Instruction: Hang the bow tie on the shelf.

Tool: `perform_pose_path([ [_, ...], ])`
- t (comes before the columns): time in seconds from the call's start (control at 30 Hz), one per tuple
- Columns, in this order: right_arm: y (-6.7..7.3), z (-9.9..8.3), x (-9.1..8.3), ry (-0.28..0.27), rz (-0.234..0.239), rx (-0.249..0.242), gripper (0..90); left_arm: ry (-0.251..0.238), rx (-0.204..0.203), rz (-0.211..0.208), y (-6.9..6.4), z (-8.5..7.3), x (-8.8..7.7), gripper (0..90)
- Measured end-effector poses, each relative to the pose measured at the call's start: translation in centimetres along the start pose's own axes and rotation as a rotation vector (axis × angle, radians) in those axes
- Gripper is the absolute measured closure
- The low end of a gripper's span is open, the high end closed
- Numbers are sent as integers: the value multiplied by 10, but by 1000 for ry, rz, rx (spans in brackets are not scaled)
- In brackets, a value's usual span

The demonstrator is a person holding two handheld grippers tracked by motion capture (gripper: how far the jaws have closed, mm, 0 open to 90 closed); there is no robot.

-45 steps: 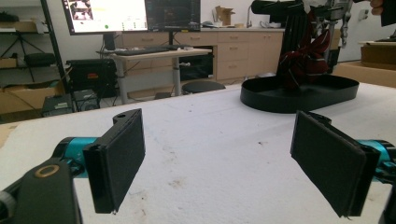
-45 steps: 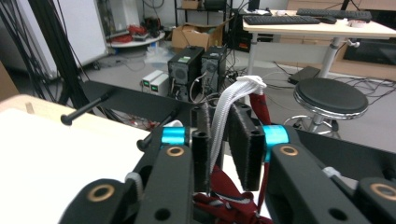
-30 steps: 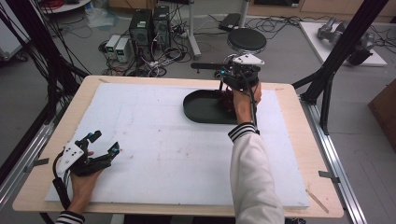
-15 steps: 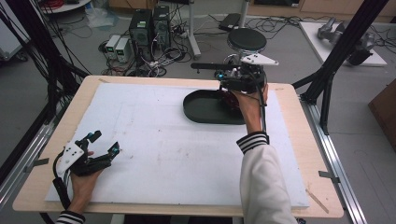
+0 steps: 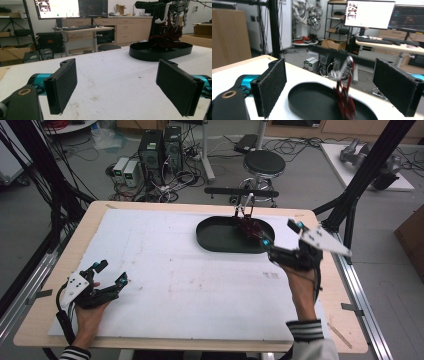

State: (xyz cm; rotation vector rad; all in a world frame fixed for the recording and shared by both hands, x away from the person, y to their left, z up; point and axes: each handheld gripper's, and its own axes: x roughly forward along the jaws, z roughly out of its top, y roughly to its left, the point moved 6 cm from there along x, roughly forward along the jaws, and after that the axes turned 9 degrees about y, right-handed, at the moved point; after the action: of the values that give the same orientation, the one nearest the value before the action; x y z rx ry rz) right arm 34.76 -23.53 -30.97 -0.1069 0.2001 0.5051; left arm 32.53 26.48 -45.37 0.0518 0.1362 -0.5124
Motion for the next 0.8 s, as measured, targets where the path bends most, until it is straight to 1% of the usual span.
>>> perform_pose_path([
  [0.03,0,-25,-14,-4,-24,11,112,1,-2,1,0,0,0,175],
  [0.07,0,-37,-19,-14,-33,17,112,8,-4,-2,0,0,1,175],
  [0.13,0,-60,-26,-41,-35,58,112,10,-3,0,1,0,1,176],
  [0.17,-1,-71,-27,-44,-33,76,112,13,0,2,1,0,1,175],
  [0.3,1,-105,-30,-53,-57,92,112,6,1,2,0,0,1,175],
  [0.33,1,-105,-30,-53,-57,92,112,4,-2,3,0,0,1,175],
  [0.37,1,-113,-30,-50,-61,90,112,3,-3,1,0,0,1,175],
  [0.4,1,-126,-30,-54,-72,85,112,2,-1,0,0,0,0,175],
  [0.47,-1,-138,-29,-54,-95,92,112,0,4,6,0,0,-1,174],
  [0.53,-4,-148,-28,-63,-104,125,112,-1,5,6,0,0,-1,174],
  [0.6,-6,-155,-26,-49,-116,129,112,-5,3,9,0,0,-2,174],
  [0.8,-5,-155,-25,-50,-114,106,112,-10,5,15,0,0,-3,174],
])
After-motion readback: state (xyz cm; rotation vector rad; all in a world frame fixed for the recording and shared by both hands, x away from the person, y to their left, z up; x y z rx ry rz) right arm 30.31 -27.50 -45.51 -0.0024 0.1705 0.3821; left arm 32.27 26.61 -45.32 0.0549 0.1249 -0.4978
